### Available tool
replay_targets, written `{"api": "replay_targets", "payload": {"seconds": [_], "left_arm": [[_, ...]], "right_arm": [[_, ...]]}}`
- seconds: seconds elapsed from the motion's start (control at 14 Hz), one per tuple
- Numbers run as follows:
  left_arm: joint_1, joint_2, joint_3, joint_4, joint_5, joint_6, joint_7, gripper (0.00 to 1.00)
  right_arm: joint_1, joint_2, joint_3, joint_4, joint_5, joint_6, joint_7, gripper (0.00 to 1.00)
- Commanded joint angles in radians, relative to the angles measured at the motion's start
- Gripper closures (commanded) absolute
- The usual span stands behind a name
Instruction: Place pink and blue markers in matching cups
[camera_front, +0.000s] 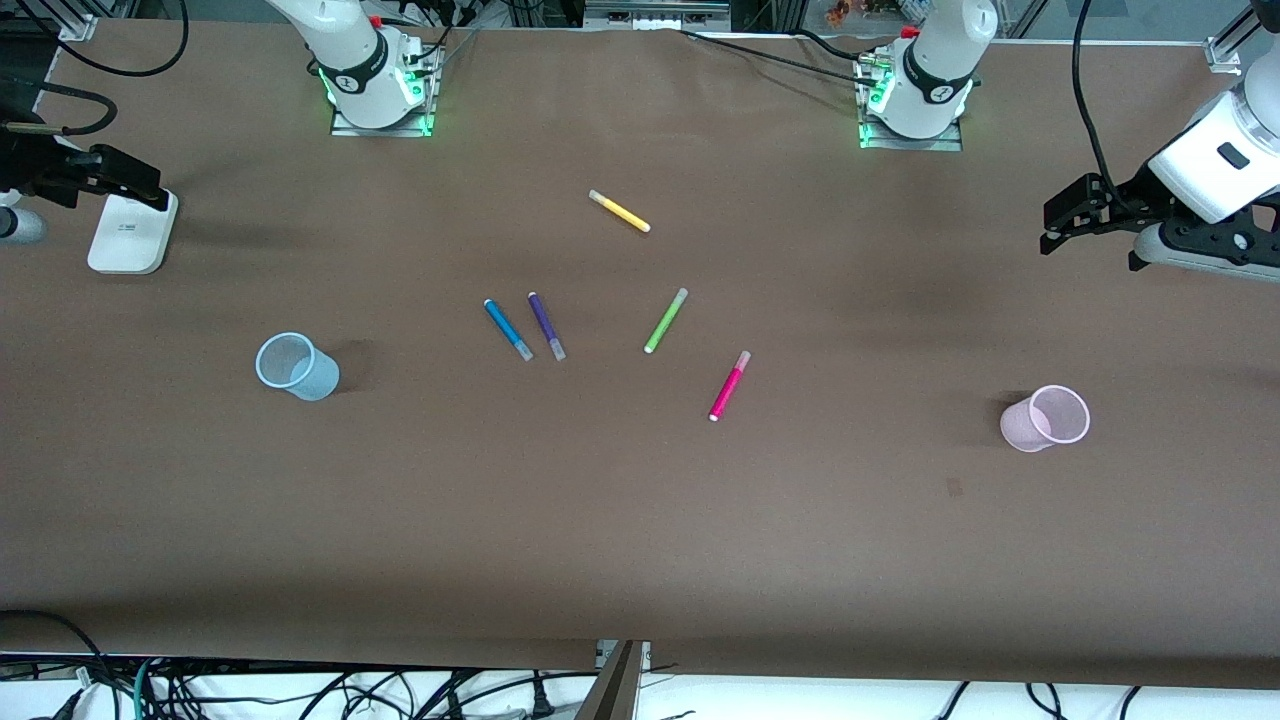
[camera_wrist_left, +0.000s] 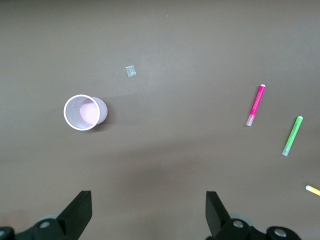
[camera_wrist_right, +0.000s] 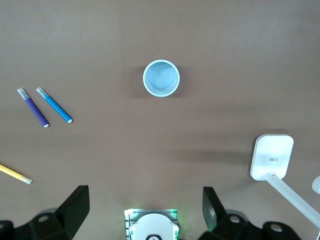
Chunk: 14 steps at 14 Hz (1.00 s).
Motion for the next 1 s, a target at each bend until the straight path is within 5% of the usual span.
{"api": "replay_targets", "payload": {"seconds": [0.0,0.5,0.93], "left_arm": [[0.005,-0.014,-0.005,-0.015,0.008,0.011,-0.006,0.0],[0.005,-0.009,-0.007,-0.015,-0.001,0.014,-0.006,0.0],[-0.024,0.042,-0.037,-0.012,-0.059,0.082,-0.019,0.0]], "right_arm": [[-0.01,-0.004,0.001,0.0,0.014,-0.005,-0.012,0.0],[0.004,0.025,0.012,0.0,0.017,0.017,0.005,0.0],[0.108,0.2,0.015,0.001,0.014,0.06,-0.012,0.0]]}}
